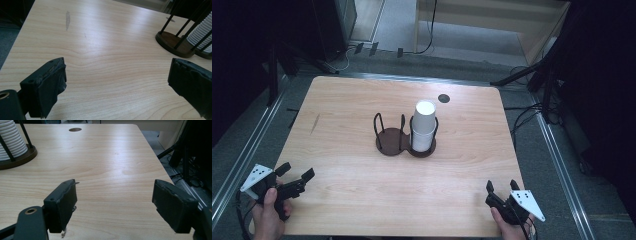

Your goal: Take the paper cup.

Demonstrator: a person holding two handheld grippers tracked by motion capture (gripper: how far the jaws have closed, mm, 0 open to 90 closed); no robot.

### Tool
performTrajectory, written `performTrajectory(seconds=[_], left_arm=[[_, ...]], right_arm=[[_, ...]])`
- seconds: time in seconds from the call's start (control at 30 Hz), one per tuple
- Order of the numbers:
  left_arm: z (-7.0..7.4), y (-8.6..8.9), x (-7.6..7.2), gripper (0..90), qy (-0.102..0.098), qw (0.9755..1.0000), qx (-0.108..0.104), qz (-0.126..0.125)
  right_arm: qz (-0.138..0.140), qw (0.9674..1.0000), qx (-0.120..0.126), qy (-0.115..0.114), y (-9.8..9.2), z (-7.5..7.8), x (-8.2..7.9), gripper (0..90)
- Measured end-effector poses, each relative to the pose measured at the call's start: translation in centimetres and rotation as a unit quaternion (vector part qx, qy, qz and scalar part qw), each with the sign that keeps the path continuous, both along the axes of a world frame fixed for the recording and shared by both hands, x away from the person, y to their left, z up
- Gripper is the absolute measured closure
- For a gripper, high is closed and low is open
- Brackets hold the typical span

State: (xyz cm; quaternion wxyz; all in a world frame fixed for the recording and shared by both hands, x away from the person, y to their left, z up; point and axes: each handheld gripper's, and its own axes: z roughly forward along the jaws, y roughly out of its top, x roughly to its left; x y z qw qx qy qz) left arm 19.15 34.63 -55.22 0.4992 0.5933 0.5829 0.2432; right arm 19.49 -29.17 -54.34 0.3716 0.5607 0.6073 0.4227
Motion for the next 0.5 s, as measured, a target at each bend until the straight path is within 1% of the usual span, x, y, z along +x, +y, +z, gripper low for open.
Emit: performTrajectory(seconds=[0.07, 0.13, 0.27, 0.33, 0.37, 0.4, 0.43, 0.47, 0.5], left_arm=[[0.0, 0.0, 0.1, 2.5, 0.003, 1.0, 0.0, 0.003], [0.0, 0.0, 0.1, 2.4, 0.005, 1.0, 0.001, 0.003], [-0.1, -0.2, 0.1, 2.5, 0.007, 1.0, 0.004, 0.002], [-0.1, -0.3, 0.0, 2.5, 0.007, 0.9999, 0.011, -0.001], [-0.1, -0.3, 0.0, 2.5, 0.007, 0.9999, 0.011, -0.001], [-0.1, -0.4, 0.0, 2.5, 0.008, 0.9999, 0.013, -0.001], [-0.1, -0.4, 0.1, 2.5, 0.007, 0.9999, 0.014, 0.0], [-0.1, -0.4, 0.1, 2.5, 0.008, 0.9998, 0.016, -0.001], [-0.1, -0.5, 0.1, 2.5, 0.008, 0.9998, 0.016, -0.001]], right_arm=[[-0.002, 1.0, -0.005, 0.0, 0.0, 0.1, 0.0, 20.0], [0.0, 1.0, -0.004, 0.0, 0.1, 0.1, 0.0, 19.9], [0.005, 1.0, 0.003, -0.006, 0.6, 0.9, 0.3, 17.5], [0.011, 0.9999, 0.009, -0.009, 0.9, 1.5, 0.6, 16.0], [0.011, 0.9999, 0.009, -0.009, 0.9, 1.5, 0.6, 16.0], [0.02, 0.9995, 0.022, -0.012, 1.2, 2.3, 0.9, 14.5], [0.02, 0.9995, 0.022, -0.012, 1.2, 2.3, 0.9, 14.5], [0.029, 0.9991, 0.031, -0.011, 1.6, 3.1, 1.2, 13.7], [0.033, 0.999, 0.029, -0.011, 1.9, 3.3, 1.4, 13.3]])
